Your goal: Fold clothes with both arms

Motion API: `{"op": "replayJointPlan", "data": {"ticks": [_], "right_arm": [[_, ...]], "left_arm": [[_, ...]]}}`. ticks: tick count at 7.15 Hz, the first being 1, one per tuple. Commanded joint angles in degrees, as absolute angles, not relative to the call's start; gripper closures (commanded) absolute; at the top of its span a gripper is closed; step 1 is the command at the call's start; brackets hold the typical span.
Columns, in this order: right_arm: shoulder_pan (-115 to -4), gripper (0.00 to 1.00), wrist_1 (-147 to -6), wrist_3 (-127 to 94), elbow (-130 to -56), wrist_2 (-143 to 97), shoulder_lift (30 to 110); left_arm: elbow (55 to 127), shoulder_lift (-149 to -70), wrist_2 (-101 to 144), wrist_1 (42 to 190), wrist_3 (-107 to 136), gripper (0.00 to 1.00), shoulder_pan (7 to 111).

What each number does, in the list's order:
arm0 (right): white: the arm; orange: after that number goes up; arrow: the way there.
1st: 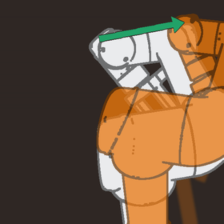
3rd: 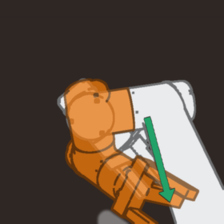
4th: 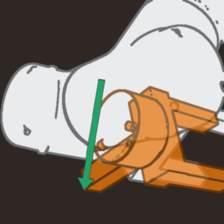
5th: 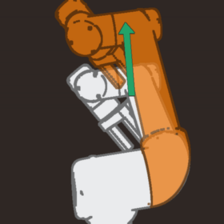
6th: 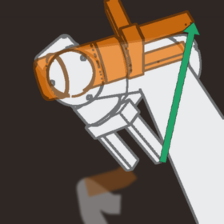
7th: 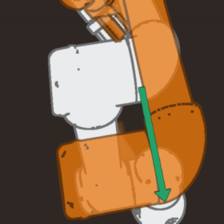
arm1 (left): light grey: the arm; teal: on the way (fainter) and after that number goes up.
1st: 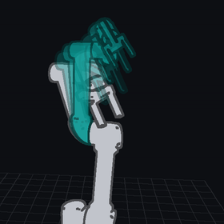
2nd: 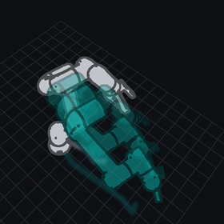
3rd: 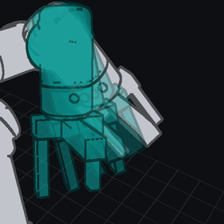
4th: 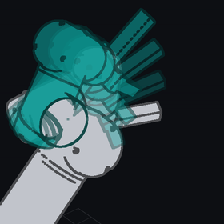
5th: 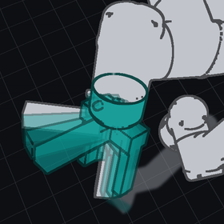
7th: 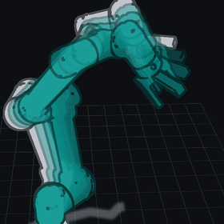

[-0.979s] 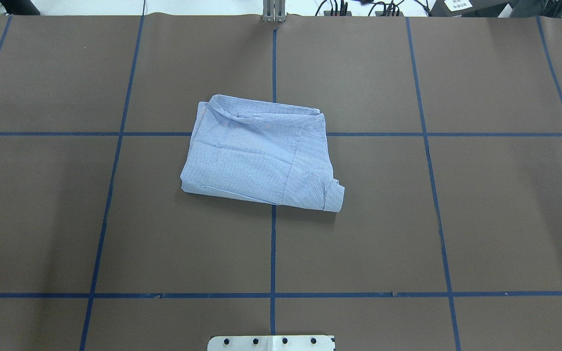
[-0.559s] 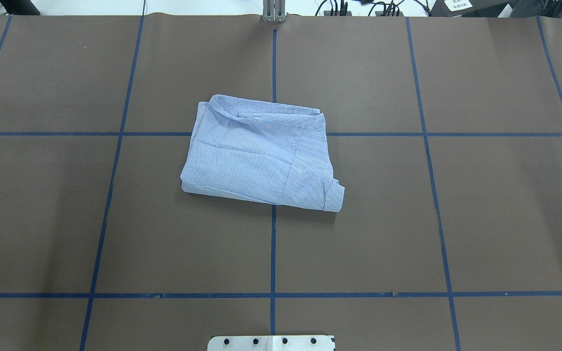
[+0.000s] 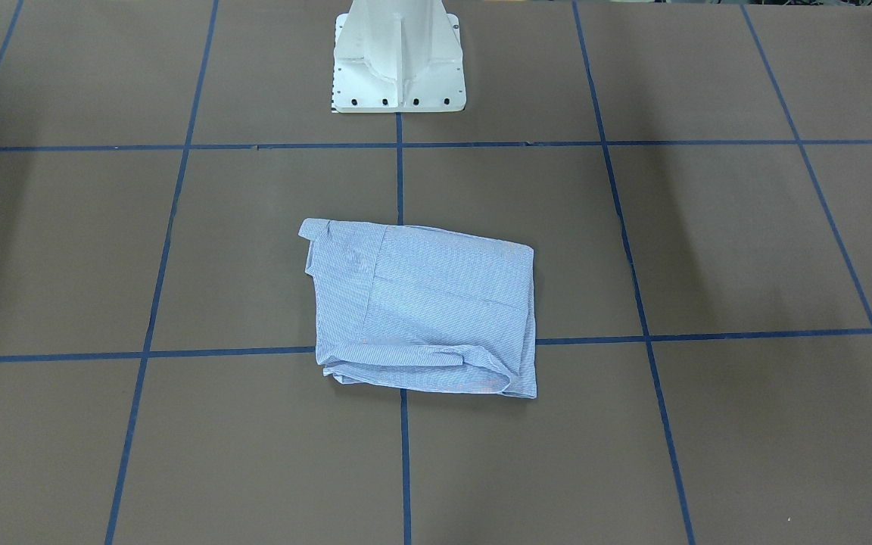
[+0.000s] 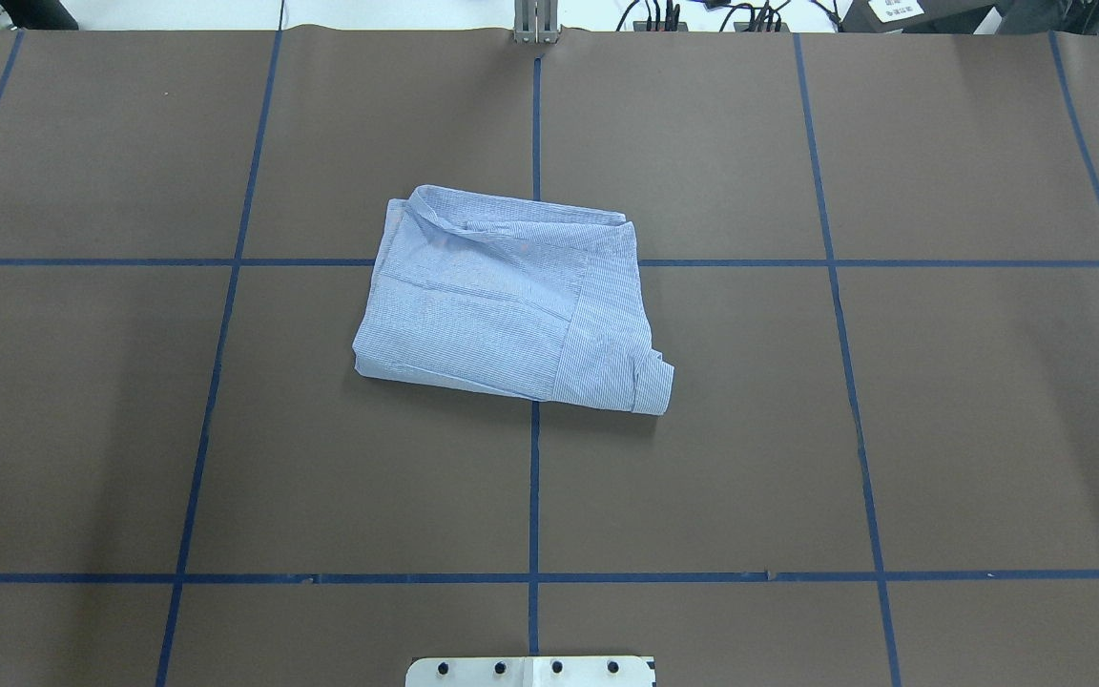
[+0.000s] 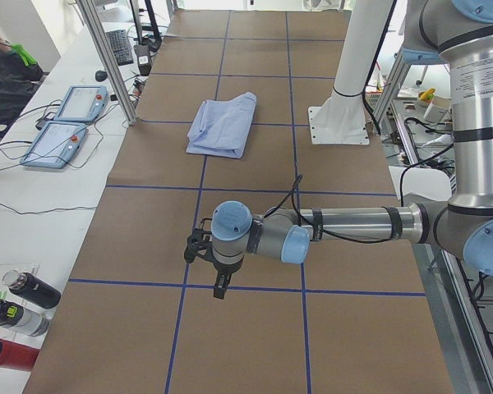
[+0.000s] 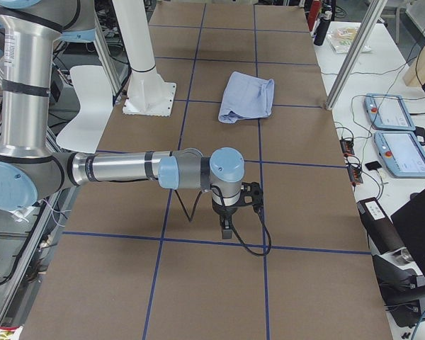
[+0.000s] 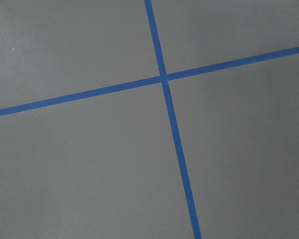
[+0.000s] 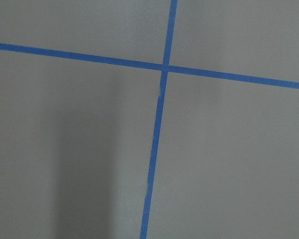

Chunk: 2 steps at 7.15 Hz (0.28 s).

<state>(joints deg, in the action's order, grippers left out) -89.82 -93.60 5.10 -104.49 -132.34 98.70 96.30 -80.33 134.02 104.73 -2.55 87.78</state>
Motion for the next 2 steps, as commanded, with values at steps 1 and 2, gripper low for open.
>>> {"op": "replayJointPlan", "data": {"ticks": [1, 2], "right_arm": [[-89.8, 0.0, -93.6, 5.1, -104.5, -132.4, 98.7], [-89.8, 0.0, -93.6, 5.1, -104.4, -132.4, 98.7]], "left_arm": [[96.3, -80.3, 134.0, 104.6, -2.5, 0.0, 87.8], [97.2, -80.3, 134.4, 104.5, -2.5, 0.0, 87.7]]}}
